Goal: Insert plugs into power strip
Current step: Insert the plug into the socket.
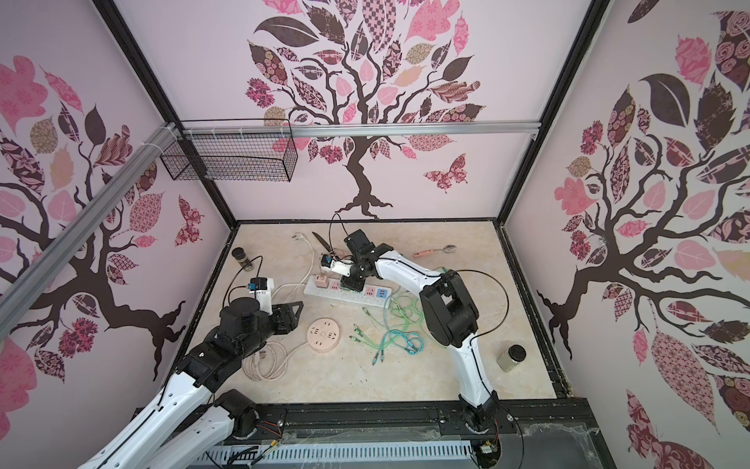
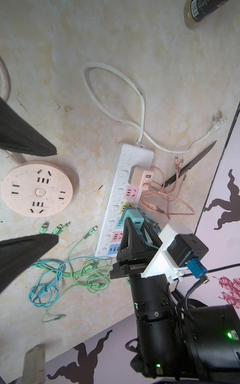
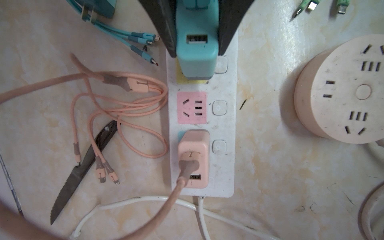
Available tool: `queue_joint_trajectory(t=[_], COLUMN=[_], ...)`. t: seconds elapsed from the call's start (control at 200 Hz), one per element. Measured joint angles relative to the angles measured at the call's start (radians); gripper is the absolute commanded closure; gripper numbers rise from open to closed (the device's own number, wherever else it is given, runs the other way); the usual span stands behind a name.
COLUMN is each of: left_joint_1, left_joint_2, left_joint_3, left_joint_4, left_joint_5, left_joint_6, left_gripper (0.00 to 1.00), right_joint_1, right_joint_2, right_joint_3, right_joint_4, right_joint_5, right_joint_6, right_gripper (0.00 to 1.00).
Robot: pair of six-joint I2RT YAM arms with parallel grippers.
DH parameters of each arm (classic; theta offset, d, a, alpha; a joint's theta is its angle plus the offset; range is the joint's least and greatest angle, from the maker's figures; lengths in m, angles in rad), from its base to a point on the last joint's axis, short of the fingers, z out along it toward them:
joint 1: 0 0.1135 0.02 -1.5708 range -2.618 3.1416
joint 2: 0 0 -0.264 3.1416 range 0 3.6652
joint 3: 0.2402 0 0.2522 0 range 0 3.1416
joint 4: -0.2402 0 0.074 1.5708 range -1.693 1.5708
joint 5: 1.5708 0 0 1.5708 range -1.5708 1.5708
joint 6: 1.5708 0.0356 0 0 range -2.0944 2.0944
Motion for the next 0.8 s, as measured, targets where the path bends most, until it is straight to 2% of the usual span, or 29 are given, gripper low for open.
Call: queue_joint_trajectory(t=[0.8], left_joint_1=[0.000], left_joint_2=[0.000], left_joint_3=[0.000], left_joint_4=[0.000], left_joint_5=[0.000], left_joint_6=[0.000], left_gripper=[0.37], right_joint_1=[0.000], right_joint_2=[0.031], right_joint_3=[0.000], right_joint_4=[0.019], right_joint_5=[0.002], right_joint_6=[0.000], right_gripper=[0.85])
